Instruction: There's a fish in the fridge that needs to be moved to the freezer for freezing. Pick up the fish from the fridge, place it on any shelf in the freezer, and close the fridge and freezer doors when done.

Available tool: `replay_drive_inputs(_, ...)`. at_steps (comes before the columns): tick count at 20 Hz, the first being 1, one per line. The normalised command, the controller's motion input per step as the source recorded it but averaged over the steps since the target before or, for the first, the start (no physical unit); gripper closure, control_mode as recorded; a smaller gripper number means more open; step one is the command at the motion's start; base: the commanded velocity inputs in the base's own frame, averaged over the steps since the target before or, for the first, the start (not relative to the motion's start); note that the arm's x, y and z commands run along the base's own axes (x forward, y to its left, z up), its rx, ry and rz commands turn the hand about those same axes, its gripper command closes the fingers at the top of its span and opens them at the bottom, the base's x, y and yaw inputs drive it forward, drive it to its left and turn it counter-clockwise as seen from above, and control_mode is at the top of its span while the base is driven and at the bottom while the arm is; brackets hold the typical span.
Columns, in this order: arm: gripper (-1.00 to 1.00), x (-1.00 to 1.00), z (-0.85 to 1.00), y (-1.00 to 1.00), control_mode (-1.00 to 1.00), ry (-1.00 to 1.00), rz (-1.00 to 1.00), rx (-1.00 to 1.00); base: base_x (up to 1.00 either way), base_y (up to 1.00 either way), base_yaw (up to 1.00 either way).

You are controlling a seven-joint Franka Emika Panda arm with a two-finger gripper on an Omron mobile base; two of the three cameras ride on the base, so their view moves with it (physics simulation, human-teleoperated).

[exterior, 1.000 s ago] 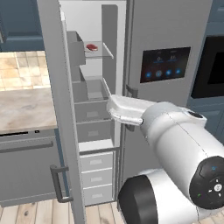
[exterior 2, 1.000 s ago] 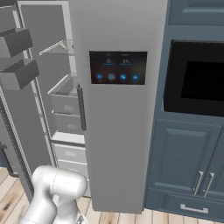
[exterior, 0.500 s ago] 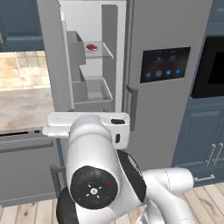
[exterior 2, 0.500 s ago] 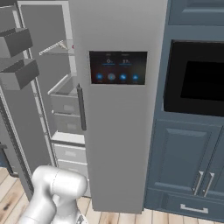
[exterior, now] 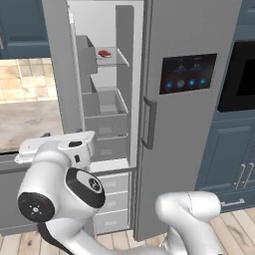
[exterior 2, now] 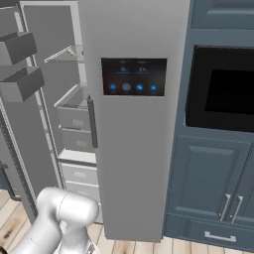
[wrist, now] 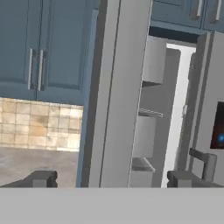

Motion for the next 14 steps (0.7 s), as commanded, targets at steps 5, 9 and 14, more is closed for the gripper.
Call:
replay_drive_inputs(5,-1.00,0.26,-0.39,0.52,-1.00,-0.18,-0.11,-0.04,0.00,0.00,0.00)
replay_drive_inputs(9,-1.00,0.07,-0.34,0.54,-1.00,-0.10,-0.17,0.00,0.00,0.00,0.00)
replay_drive_inputs(14,-1.00,0.07,-0.22,0.31,-1.00,-0.03,-0.18,0.00,0.00,0.00,0.00)
